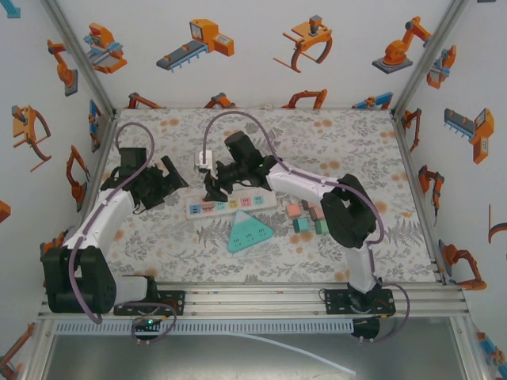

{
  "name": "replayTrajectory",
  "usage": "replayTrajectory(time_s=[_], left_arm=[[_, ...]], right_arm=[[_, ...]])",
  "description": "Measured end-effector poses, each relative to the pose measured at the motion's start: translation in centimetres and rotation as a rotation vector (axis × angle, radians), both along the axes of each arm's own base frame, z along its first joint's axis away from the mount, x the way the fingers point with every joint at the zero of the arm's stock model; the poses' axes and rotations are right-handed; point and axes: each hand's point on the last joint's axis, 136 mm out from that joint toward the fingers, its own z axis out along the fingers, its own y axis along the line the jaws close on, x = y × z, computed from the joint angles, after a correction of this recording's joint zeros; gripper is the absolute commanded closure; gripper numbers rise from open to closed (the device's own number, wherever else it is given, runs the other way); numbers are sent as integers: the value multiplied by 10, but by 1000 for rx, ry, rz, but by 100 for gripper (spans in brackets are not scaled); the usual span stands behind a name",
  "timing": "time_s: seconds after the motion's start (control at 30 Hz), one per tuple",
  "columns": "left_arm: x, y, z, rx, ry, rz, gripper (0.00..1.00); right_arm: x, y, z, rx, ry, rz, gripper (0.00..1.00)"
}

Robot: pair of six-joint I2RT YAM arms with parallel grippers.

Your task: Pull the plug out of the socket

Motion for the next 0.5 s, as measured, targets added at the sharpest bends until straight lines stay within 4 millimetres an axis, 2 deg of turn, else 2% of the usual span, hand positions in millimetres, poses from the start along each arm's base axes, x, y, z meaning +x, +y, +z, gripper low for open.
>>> replayTrajectory(time_s=[0.23,0.4,0.5], left_arm=[[-11,-6,-25,-25,80,-33,23],[-22,-10,-42,-41,135,-54,34],[-24,-16,-52,-71,171,-78,37]], right_arm=[[-1,11,-42,-84,11,25,47],[3,13,-60,-120,19,26,56],[4,14,-64,-131,24,27,63]])
